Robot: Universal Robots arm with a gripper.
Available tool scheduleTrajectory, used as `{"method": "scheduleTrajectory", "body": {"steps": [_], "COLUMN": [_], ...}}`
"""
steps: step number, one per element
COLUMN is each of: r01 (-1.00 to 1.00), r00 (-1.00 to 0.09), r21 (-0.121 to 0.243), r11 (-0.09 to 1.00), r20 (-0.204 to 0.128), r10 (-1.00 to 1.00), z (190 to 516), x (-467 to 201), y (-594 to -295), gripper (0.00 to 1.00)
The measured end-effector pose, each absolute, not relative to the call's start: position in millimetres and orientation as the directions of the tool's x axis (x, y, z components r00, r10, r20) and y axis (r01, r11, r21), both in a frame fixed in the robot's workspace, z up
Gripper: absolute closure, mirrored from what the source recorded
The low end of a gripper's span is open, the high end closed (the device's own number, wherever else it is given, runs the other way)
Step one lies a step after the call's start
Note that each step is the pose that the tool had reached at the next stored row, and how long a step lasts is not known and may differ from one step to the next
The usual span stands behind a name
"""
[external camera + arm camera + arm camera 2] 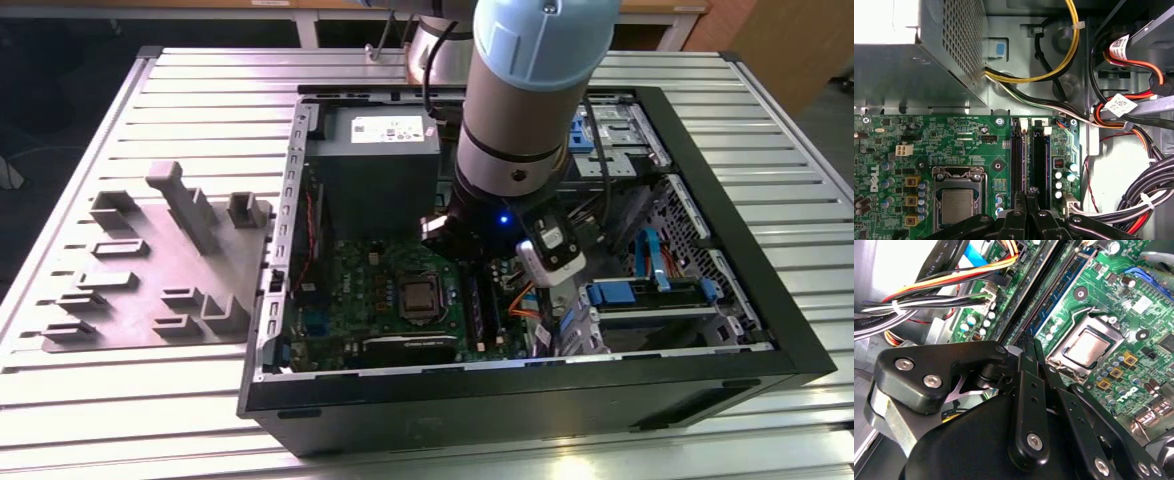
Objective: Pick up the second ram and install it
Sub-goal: 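Insert the second ram into the second slot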
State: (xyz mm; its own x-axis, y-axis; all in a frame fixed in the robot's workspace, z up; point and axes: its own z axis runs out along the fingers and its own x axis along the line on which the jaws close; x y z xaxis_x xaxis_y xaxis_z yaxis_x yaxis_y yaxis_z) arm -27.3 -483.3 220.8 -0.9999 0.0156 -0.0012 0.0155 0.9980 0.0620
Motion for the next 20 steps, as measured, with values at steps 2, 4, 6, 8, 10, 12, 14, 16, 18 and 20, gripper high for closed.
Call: {"method": "scheduleTrajectory", "body": {"steps": [2,4,6,8,10,12,14,16,18,20], "r01": [0.016,0.016,0.016,0.016,0.016,0.016,0.016,0.016,0.015,0.015], "r00": [-1.0,-1.0,-1.0,-1.0,-1.0,-1.0,-1.0,-1.0,-1.0,-1.0], "r21": [0.062,0.062,0.064,0.067,0.067,0.067,0.067,0.066,0.066,0.067], "r11": [0.998,0.998,0.998,0.998,0.998,0.998,0.998,0.998,0.998,0.998], "r20": [-0.001,-0.001,-0.001,-0.001,-0.001,-0.001,-0.001,-0.001,-0.001,-0.001], "r10": [0.016,0.016,0.016,0.016,0.016,0.016,0.016,0.016,0.016,0.016], "z": [220.6,220.5,220.1,219.9,219.9,219.4,218.1,217.8,217.7,216.6], "x": [-27.3,-27.3,-27.3,-27.3,-27.3,-27.3,-27.3,-27.3,-27.3,-27.3], "y": [-483.3,-483.3,-483.3,-483.3,-483.3,-483.3,-483.3,-483.3,-483.3,-483.2], "gripper": [0.88,0.88,0.88,0.88,0.88,0.88,0.88,0.88,0.88,0.88]}}
